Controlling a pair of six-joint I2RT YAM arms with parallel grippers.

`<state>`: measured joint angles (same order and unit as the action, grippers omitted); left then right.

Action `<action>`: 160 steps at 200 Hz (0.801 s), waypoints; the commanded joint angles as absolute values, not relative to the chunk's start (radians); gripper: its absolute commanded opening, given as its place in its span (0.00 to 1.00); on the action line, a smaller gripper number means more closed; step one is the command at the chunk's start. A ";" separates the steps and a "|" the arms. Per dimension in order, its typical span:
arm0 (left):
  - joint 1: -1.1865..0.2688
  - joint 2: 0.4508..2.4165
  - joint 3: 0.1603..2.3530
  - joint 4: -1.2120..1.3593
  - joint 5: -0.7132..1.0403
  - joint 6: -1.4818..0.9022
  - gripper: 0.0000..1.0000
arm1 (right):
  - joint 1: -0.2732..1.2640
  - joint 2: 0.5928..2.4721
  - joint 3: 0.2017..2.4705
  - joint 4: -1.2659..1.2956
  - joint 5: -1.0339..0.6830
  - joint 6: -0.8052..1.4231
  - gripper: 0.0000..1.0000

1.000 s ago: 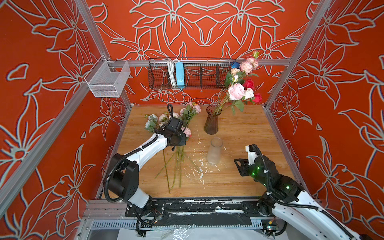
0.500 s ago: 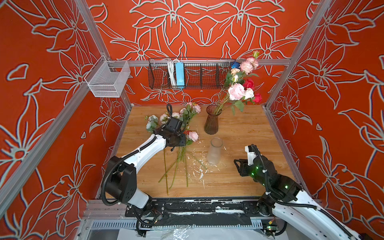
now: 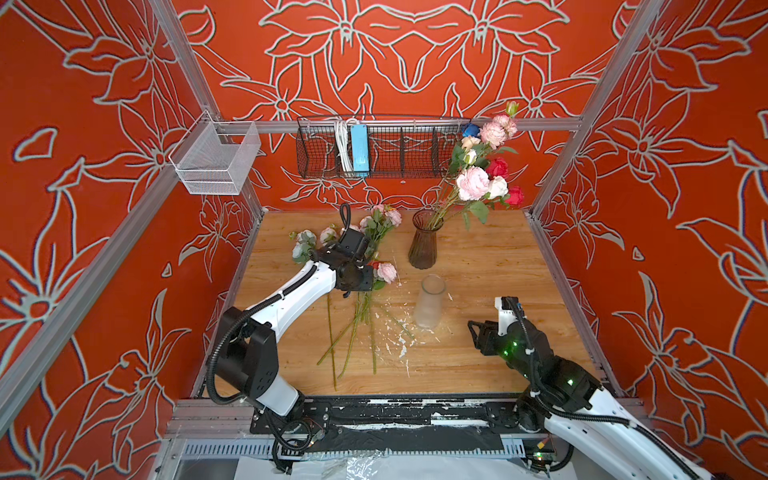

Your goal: Arrange the flowers into the vase

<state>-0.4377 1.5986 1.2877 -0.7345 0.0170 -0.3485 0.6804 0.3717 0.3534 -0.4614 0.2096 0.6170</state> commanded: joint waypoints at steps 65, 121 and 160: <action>-0.517 1.841 1.425 -0.888 -0.059 -0.268 0.32 | 0.683 0.325 0.340 -0.486 0.269 0.619 0.46; -0.525 1.891 1.419 -0.867 -0.129 -0.274 0.22 | 0.683 0.321 0.347 -0.498 0.268 0.610 0.45; -0.525 1.918 1.422 -0.872 -0.126 -0.270 0.16 | 0.683 0.315 0.347 -0.501 0.268 0.611 0.44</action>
<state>-0.5236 1.8904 1.4109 -0.8478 -0.1093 -0.2756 0.6804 0.3256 0.3470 -0.4854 0.2481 0.6098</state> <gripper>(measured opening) 0.181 0.443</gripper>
